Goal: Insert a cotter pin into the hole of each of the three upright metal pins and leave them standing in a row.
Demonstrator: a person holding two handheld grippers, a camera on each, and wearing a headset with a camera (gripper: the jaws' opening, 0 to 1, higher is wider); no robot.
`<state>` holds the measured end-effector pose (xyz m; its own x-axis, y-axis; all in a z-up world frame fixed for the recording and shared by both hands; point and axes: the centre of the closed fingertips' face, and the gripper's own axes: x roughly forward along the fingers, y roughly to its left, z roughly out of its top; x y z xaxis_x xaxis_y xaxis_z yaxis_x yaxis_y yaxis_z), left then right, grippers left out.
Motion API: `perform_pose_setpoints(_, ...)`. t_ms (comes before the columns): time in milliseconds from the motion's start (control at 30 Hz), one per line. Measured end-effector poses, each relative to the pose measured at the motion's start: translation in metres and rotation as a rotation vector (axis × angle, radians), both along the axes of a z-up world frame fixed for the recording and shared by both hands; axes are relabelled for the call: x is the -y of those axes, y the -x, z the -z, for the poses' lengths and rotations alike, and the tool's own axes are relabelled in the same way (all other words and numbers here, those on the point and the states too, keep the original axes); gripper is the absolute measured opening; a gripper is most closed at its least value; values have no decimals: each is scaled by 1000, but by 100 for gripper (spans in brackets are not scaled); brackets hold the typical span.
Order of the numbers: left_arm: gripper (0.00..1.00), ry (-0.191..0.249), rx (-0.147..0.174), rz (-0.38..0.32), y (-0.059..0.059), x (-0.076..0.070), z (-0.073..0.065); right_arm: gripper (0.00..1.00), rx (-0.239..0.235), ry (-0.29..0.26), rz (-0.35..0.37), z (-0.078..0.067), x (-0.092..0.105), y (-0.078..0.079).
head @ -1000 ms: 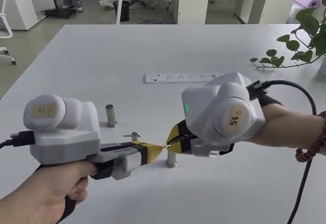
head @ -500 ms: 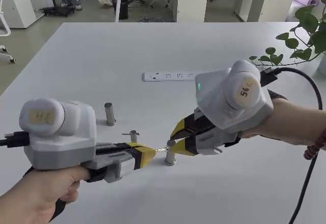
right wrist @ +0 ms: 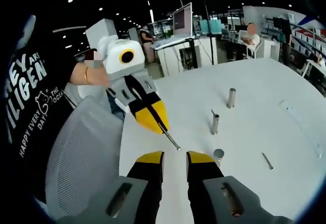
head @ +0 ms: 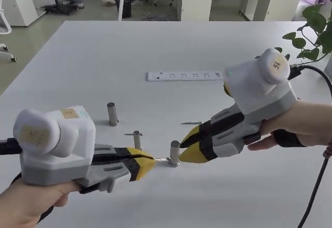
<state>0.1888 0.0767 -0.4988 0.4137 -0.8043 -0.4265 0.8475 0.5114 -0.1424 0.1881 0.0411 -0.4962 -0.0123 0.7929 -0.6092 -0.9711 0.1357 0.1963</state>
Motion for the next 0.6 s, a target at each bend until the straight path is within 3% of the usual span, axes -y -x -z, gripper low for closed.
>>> perform_pose_setpoints(100, 0, -8, 25, 53, 6, 4, -2, 13, -9, -7, -30, 2, 1, 7)
perform_pose_setpoints(200, 0, -13, 30, 91, 12, 6, -1, 13, -13, -11, -60, 3, 2, 13)
perform_pose_setpoints(600, 0, 6, 25, 185, 29, 12, -4, 12, -31, -20, -175, 9, 0, 37)
